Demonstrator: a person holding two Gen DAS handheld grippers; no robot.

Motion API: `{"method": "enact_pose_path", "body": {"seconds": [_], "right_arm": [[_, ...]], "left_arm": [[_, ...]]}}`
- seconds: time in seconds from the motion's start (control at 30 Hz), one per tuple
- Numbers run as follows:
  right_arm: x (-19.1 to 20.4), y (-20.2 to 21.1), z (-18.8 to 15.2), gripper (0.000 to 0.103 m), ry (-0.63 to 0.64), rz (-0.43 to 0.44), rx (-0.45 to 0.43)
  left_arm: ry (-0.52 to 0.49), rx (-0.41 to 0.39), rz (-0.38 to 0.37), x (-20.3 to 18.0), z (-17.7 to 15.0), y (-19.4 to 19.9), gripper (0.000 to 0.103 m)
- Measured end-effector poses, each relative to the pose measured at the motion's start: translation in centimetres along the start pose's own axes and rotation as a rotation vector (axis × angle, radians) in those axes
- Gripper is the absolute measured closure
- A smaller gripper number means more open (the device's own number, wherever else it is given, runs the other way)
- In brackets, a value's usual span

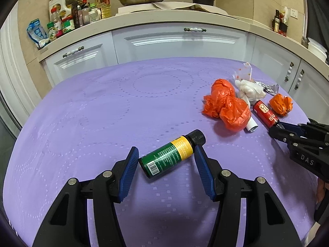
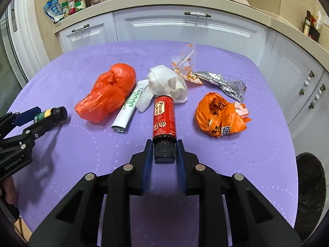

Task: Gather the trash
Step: 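Grasp the red can with the right tool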

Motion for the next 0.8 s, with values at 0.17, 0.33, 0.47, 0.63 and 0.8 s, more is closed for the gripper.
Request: {"method": "enact_pose_path", "body": {"seconds": [0.17, 0.33, 0.47, 0.63, 0.8], "right_arm": [[0.0, 1.5, -0.3, 0.081, -0.015, 0.001, -0.042], [-0.1, 2.9, -1.0, 0.081, -0.022, -0.002, -0.064], [-0.5, 3.8, -1.8, 0.081, -0.032, -0.008, -0.076], [-1.1, 4.4, -3.5, 0.081, -0.046, -0.006, -0.049], [-1.7, 4.1, -4.6, 0.08, -0.085, 0.0, -0.027]], "left_arm": [[0.005, -0.009, 0.004, 0.1, 0.1, 0.3, 0.047], [0.01, -0.012, 0.002, -0.3, -0.2, 0.7, 0.048], [0.004, -0.012, -0.008, -0.9, -0.5, 1.2, 0.048], [-0.014, -0.019, -0.026, -2.1, -0.7, 1.9, 0.048], [-0.018, -0.019, -0.025, -2.5, -0.9, 2.0, 0.048]]}}
Point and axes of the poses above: each gripper's, at about its wrist camera, not at the fingertips, and y roughly against the way its jaws point, x to its left, z to its top, the point moved 9 cm from there along -y, roughly the way its jaws point
